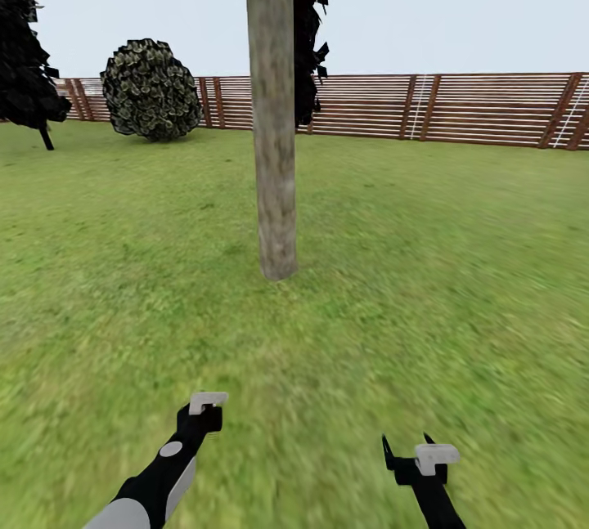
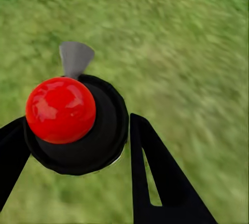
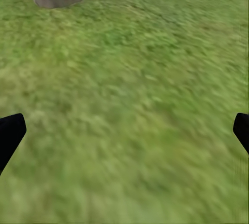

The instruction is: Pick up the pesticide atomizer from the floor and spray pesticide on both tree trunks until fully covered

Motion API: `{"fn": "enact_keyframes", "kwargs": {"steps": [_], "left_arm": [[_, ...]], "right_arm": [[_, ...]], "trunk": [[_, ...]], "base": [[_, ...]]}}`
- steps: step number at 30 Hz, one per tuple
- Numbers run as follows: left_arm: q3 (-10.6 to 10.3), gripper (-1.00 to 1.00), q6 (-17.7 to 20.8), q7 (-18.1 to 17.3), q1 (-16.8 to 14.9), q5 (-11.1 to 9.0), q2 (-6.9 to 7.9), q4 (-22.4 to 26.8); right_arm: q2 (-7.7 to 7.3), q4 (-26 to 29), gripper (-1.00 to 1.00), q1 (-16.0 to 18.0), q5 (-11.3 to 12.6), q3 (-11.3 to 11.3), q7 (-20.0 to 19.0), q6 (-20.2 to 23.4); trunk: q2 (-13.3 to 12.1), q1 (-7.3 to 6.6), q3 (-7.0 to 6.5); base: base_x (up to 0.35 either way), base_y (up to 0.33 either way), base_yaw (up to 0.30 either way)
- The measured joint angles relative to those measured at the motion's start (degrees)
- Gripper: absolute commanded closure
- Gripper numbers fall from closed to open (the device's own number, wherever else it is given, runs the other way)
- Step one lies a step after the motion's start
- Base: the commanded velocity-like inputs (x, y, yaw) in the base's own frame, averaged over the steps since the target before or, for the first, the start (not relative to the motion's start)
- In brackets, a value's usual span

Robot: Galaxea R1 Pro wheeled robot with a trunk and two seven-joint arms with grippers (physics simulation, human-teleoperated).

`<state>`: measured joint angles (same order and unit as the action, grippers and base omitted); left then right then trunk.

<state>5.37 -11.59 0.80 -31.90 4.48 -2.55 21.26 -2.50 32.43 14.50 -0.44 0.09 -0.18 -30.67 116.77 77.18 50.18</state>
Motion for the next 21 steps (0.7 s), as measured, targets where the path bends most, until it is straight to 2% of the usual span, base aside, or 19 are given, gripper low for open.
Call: {"fn": "enact_keyframes", "kwargs": {"steps": [21], "left_arm": [[0.0,1.00,0.0,0.0,0.0,0.0,0.00,0.1]], "right_arm": [[0.01,0.0,-1.00,0.0,0.0,0.0,0.0,0.0]], "trunk": [[0.0,0.00,0.00]], "base": [[0.341,0.000,0.000]]}}
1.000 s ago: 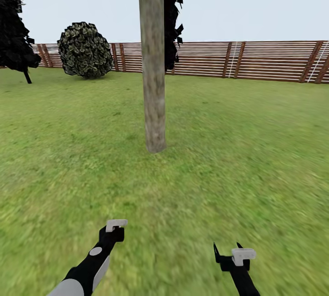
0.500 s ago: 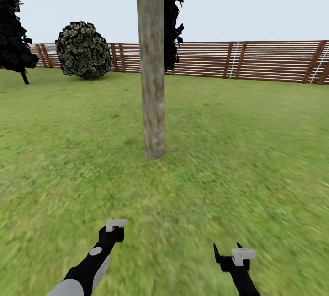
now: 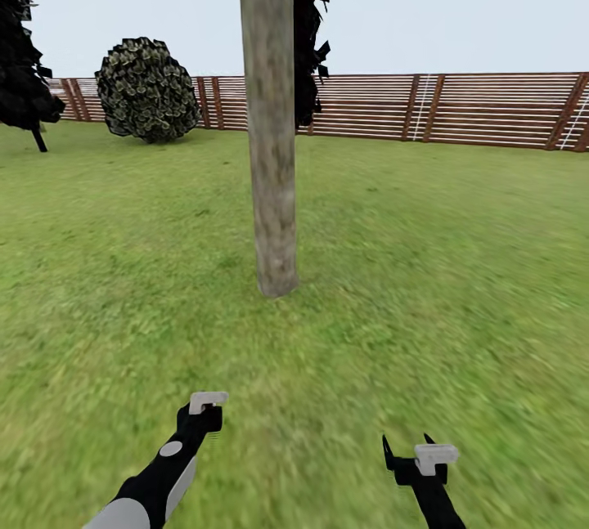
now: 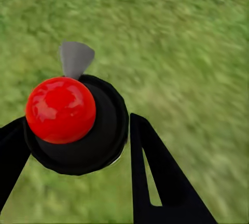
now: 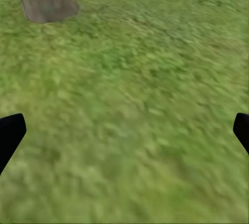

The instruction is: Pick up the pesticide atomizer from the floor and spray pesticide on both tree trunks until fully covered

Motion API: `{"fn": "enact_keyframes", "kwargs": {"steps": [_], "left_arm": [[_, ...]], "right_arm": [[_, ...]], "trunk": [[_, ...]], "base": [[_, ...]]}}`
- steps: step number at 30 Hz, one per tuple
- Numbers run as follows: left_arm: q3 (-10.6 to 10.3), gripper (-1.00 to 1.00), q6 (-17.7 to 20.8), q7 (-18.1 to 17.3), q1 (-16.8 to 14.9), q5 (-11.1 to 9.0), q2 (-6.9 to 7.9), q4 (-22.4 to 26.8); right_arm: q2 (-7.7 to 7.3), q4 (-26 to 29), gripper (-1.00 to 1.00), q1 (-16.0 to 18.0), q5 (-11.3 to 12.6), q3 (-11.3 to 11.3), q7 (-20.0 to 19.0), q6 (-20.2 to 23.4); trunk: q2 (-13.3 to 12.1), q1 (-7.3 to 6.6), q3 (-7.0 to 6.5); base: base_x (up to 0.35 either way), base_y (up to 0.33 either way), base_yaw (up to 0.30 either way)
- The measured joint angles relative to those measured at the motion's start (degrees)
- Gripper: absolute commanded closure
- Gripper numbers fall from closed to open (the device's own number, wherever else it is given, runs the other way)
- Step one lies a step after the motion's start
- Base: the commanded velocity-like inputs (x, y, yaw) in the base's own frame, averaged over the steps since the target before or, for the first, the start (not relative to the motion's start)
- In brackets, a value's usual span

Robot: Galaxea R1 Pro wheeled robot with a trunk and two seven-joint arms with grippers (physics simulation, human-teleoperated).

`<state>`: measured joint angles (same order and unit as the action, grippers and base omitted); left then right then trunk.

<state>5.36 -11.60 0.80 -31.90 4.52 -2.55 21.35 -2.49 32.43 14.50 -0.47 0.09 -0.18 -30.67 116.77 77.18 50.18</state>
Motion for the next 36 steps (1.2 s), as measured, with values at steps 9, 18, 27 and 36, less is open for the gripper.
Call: {"fn": "enact_keyframes", "kwargs": {"steps": [9,18,27,36], "left_arm": [[0.0,1.00,0.0,0.0,0.1,0.0,0.00,0.0],[0.0,1.00,0.0,0.0,0.2,0.0,0.00,0.3],[0.0,1.00,0.0,0.0,0.2,0.0,0.00,0.3],[0.0,1.00,0.0,0.0,0.2,0.0,0.00,0.3]], "right_arm": [[0.00,0.0,-1.00,0.0,0.0,0.0,0.0,0.0],[0.01,0.0,-1.00,0.0,-0.1,0.0,0.0,0.0],[0.00,0.0,-1.00,0.0,0.0,0.0,0.0,0.0],[-0.01,0.0,-1.00,0.0,-0.1,0.0,0.0,0.0]], "trunk": [[0.0,0.00,0.00],[0.0,0.00,0.00],[0.0,0.00,0.00],[0.0,0.00,0.00]], "base": [[0.154,0.000,0.000],[0.215,0.034,0.000],[0.324,0.093,0.000],[0.324,0.080,0.000]]}}
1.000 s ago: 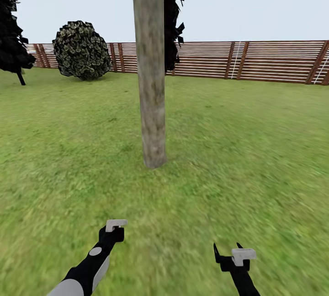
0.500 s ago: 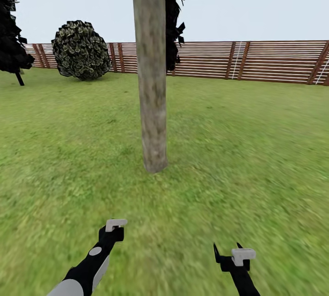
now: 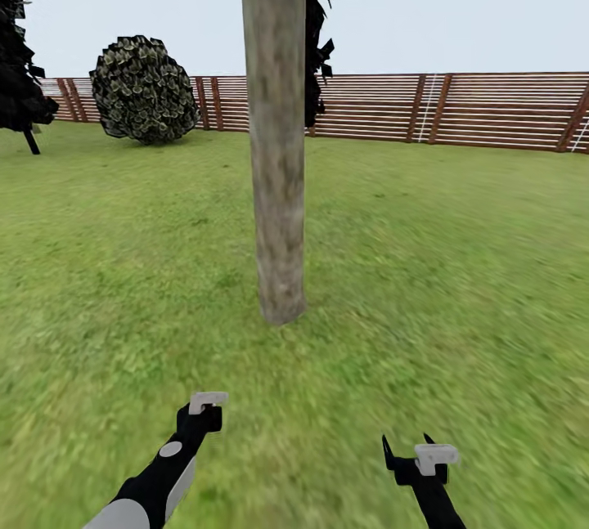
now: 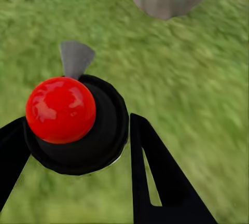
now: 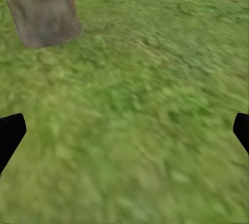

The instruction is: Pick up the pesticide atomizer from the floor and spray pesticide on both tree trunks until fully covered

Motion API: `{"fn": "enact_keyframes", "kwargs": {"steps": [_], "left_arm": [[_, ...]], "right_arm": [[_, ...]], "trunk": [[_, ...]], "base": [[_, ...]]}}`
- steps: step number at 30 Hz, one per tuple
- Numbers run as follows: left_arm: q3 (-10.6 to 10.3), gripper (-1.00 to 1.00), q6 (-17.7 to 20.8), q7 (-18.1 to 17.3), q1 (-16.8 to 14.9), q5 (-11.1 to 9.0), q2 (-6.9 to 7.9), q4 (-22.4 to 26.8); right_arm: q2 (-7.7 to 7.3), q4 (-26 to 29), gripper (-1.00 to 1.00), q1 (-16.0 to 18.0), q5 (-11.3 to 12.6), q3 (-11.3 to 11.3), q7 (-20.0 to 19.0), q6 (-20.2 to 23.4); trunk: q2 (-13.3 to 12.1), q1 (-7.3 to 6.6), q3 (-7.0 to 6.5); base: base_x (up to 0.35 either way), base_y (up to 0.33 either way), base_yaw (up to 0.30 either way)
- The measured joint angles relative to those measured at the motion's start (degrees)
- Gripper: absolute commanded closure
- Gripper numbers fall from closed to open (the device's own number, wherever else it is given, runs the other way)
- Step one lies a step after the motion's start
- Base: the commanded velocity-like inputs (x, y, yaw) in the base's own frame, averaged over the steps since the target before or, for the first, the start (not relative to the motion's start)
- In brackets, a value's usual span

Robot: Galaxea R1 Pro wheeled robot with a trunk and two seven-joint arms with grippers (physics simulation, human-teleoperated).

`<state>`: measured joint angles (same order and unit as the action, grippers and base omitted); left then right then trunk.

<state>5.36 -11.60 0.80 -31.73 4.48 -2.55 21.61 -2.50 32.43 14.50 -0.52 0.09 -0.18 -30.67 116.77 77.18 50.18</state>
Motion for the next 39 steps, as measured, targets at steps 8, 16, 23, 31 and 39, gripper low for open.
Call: {"fn": "enact_keyframes", "kwargs": {"steps": [8,16,23,31,39], "left_arm": [[0.3,1.00,0.0,0.4,0.0,0.1,0.16,0.1],[0.0,1.00,0.1,0.4,0.0,0.3,0.11,0.0],[-0.6,1.00,0.3,0.2,0.0,0.8,0.70,0.1],[-0.9,1.00,0.5,-0.2,0.0,1.7,0.84,0.2],[-1.7,1.00,0.8,-4.0,-0.2,12.0,2.60,0.1]], "right_arm": [[0.04,0.1,-1.00,0.0,-0.1,-0.3,-0.2,0.0],[0.07,-0.7,-1.00,0.0,0.0,-0.2,-0.1,-0.1],[-0.29,-3.0,-1.00,0.0,0.0,0.2,0.6,-0.1],[-3.78,-4.7,-1.00,-0.2,0.1,-0.1,0.8,-0.4],[-3.96,2.8,-1.00,2.0,-0.3,-0.4,0.0,0.3]], "trunk": [[0.0,0.00,0.00],[0.0,0.00,0.00],[0.0,0.00,0.00],[0.0,0.00,0.00],[0.0,0.00,-0.01]], "base": [[0.327,0.003,0.000],[0.330,0.000,0.000],[0.317,0.000,0.000],[0.117,0.000,0.000],[0.005,0.000,0.000]]}}
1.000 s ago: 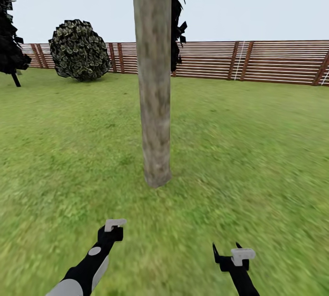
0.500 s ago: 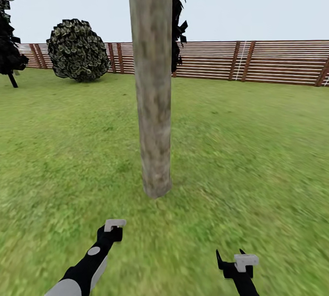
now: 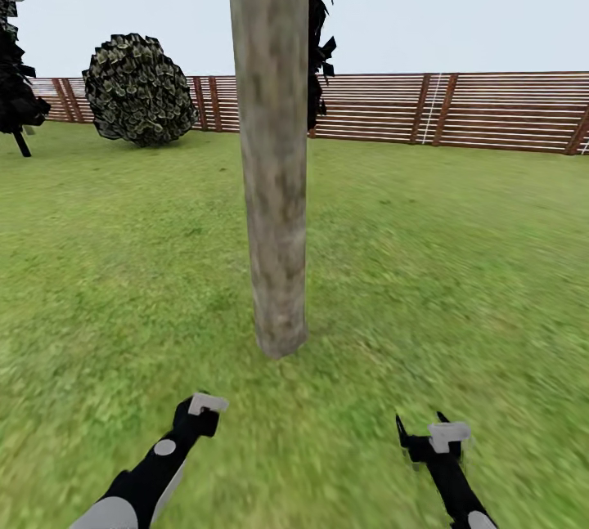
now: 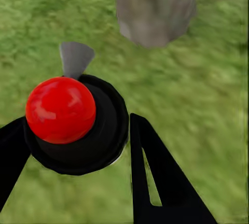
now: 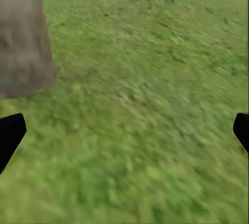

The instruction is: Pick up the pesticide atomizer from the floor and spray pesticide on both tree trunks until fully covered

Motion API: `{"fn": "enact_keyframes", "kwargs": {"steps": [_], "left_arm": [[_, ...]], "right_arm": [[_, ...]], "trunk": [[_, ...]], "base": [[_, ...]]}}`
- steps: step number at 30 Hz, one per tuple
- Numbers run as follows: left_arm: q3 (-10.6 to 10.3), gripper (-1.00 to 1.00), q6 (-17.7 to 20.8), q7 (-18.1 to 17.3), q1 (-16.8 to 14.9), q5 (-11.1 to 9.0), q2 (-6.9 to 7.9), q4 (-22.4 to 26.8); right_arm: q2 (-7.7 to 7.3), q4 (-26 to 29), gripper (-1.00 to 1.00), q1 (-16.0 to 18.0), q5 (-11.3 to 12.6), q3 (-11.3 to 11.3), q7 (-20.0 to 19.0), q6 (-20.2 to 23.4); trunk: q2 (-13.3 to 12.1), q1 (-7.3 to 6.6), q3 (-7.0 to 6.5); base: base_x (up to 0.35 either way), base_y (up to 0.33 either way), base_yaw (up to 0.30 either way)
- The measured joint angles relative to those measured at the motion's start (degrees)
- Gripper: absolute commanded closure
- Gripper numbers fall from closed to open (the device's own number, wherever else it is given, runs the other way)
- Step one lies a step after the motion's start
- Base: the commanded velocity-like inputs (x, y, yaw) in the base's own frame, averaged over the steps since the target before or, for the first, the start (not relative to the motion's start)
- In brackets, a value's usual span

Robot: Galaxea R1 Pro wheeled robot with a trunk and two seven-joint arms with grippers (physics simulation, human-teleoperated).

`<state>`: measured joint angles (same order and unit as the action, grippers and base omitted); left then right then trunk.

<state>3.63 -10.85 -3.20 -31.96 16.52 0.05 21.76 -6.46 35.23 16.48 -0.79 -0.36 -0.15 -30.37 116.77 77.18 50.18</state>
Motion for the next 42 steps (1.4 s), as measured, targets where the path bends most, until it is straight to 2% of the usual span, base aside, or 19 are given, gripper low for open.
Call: {"fn": "enact_keyframes", "kwargs": {"steps": [1,3,6,9,11,13,15,16,18,19,21,22,28,31,34,37,38,40,42], "left_arm": [[-0.1,1.00,0.0,-1.2,0.0,1.2,0.08,0.0],[-0.7,1.00,0.2,-6.8,0.2,6.1,0.33,0.0],[-0.8,1.00,0.3,-14.6,0.1,11.0,1.26,-0.1],[-0.8,1.00,0.3,-21.1,-0.3,12.1,2.84,-0.1],[-0.8,1.00,0.4,-27.7,-0.4,12.4,3.70,-0.1],[-0.8,1.00,1.4,-36.9,-0.8,12.6,4.20,0.0],[-0.9,1.00,3.1,-39.9,-2.1,12.5,4.33,0.0],[-1.1,1.00,4.4,-41.0,-3.1,12.5,4.36,0.0],[-1.3,1.00,4.7,-41.4,-3.5,12.9,4.35,0.0],[-1.3,1.00,4.9,-41.7,-3.7,13.8,4.31,0.0],[-1.3,1.00,5.2,-41.9,-3.7,15.0,4.19,0.0],[-1.3,1.00,5.6,-42.0,-3.8,16.2,4.02,0.0],[-1.4,1.00,6.3,-42.1,-3.8,18.1,3.67,0.0],[-1.4,1.00,7.0,-42.1,-3.9,20.2,3.06,0.0],[-1.4,1.00,8.4,-42.2,-3.9,24.2,1.83,0.0],[-1.3,1.00,9.0,-42.3,-3.9,26.3,1.24,0.0],[-1.3,1.00,9.1,-42.5,-3.9,26.8,1.21,0.0],[-1.3,1.00,9.1,-43.4,-3.9,26.9,1.24,0.0],[-1.3,1.00,8.8,-46.0,-3.9,27.1,1.24,0.1]], "right_arm": [[0.06,0.6,-1.00,0.5,-0.2,-0.1,-0.2,0.3],[0.24,3.1,-1.00,2.3,-2.1,-2.0,-2.8,2.8],[0.44,7.2,-1.00,4.1,-5.8,-8.6,-11.3,10.9],[1.06,9.6,-1.00,6.4,-6.7,-11.0,-14.7,16.1],[1.47,10.4,-1.00,8.4,-7.3,-11.8,-16.2,17.8],[2.20,10.7,-1.00,12.4,-9.0,-15.3,-23.0,20.7],[3.09,11.0,-1.00,15.2,-9.9,-17.4,-30.1,23.4],[3.50,11.7,-1.00,16.6,-10.1,-18.1,-35.8,24.6],[3.59,11.6,-1.00,17.0,-10.3,-18.3,-38.2,24.8],[3.62,11.6,-1.00,17.1,-10.4,-18.5,-39.1,24.9],[3.63,11.6,-1.00,17.1,-10.4,-18.7,-39.4,25.0],[3.64,11.6,-1.00,17.2,-10.4,-18.8,-39.6,25.1],[3.65,11.6,-1.00,17.2,-10.7,-19.0,-39.8,25.1],[3.62,11.6,-1.00,17.2,-12.5,-19.9,-40.4,25.1],[3.68,12.0,-1.00,17.2,-15.8,-23.3,-45.2,25.2],[3.72,12.2,-1.00,17.2,-17.2,-24.7,-48.2,25.1],[3.73,12.2,1.00,17.2,-17.7,-25.0,-49.0,25.1],[3.69,12.0,1.00,17.2,-17.8,-25.1,-49.2,25.1],[3.57,11.9,1.00,17.2,-17.9,-25.1,-49.3,25.1]], "trunk": [[0.0,0.00,0.00],[0.0,0.00,0.00],[0.0,0.00,0.00],[0.0,0.00,0.00],[0.0,0.00,0.00],[0.0,0.00,0.00],[0.0,0.00,-0.01],[0.0,0.00,-0.01],[0.0,0.00,0.00],[0.0,0.00,0.01],[0.0,0.00,0.01],[0.0,0.00,0.01],[0.0,0.00,0.01],[0.0,0.00,0.01],[0.0,0.00,0.01],[0.0,0.00,0.01],[0.0,0.00,0.01],[0.0,0.00,0.01],[0.0,0.00,0.01]], "base": [[0.000,0.000,0.000],[0.000,0.000,0.000],[0.000,0.000,0.000],[0.000,0.000,0.000],[0.000,0.000,0.000],[0.000,0.000,0.000],[0.000,0.000,0.000],[0.000,0.000,0.000],[0.000,0.000,0.000],[0.000,0.000,0.000],[0.000,0.000,0.000],[0.000,0.000,0.000],[0.000,0.000,0.000],[0.000,0.000,0.000],[0.000,0.000,0.000],[0.000,0.000,0.000],[0.000,0.000,0.000],[0.000,0.000,0.000],[0.000,0.000,0.000]]}}
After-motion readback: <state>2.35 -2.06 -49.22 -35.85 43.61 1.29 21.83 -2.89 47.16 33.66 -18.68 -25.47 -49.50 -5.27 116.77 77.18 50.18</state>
